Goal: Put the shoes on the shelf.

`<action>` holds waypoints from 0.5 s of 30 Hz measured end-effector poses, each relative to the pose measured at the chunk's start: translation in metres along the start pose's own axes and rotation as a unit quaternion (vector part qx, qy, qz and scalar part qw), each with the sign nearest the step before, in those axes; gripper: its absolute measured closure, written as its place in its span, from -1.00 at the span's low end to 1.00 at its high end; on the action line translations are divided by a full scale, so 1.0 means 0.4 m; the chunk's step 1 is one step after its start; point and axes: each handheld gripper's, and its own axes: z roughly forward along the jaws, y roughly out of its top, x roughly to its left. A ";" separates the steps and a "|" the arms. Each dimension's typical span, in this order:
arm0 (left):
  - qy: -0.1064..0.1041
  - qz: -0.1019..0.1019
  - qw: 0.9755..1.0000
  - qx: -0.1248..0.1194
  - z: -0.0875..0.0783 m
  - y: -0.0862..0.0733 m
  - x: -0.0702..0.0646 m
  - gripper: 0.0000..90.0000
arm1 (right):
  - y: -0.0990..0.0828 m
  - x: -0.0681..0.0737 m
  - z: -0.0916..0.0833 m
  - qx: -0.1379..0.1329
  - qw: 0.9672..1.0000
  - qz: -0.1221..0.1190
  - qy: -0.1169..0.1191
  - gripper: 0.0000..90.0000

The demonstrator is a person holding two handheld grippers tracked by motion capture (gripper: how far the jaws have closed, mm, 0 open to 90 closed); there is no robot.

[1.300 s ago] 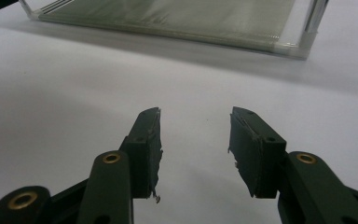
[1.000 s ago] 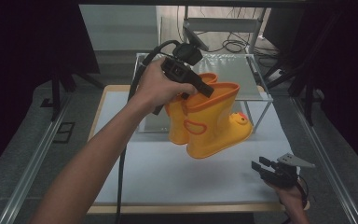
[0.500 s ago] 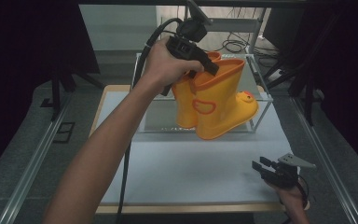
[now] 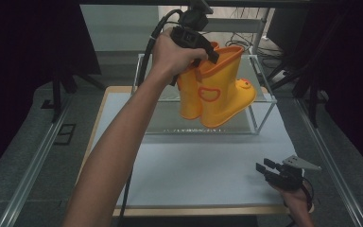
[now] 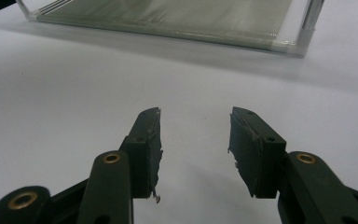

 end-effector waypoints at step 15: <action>0.072 -0.072 0.995 -0.013 0.026 0.066 0.047 0.82 | 0.004 0.000 -0.003 -0.005 1.000 0.002 0.006 0.17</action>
